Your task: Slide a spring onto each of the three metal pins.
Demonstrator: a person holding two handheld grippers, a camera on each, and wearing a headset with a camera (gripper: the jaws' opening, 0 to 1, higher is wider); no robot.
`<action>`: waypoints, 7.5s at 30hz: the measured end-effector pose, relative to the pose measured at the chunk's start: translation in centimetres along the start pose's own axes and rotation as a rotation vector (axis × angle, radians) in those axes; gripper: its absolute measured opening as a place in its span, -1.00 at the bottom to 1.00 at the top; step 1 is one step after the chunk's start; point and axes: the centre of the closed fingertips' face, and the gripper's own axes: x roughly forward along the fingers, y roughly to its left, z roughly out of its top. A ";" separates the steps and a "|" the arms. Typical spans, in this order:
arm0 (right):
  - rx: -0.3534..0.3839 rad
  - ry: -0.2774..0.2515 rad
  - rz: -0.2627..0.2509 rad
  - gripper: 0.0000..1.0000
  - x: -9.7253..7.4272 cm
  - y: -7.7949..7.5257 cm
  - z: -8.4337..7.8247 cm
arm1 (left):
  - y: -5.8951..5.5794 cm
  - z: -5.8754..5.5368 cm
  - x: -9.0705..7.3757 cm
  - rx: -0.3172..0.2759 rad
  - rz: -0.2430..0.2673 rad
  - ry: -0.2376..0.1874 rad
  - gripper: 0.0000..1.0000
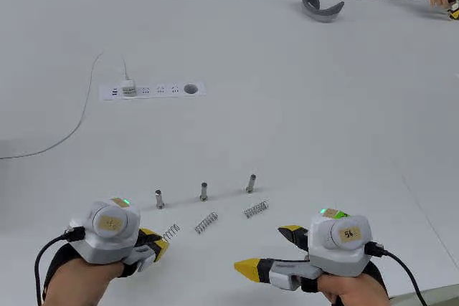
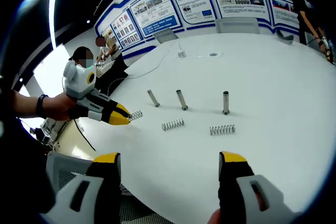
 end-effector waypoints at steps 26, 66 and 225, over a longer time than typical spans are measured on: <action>0.121 -0.066 0.174 0.27 1.4 4.0 1.4 | -6.8 0.8 -1.2 0.112 -0.127 -0.019 -0.78; 0.388 -0.104 0.361 -0.69 1.6 6.9 1.6 | -11.6 2.9 -1.1 0.244 -0.227 -0.048 -0.78; -0.559 0.358 0.325 -0.76 7.3 4.8 6.1 | 3.1 1.1 -4.2 0.031 -0.052 -0.219 -0.13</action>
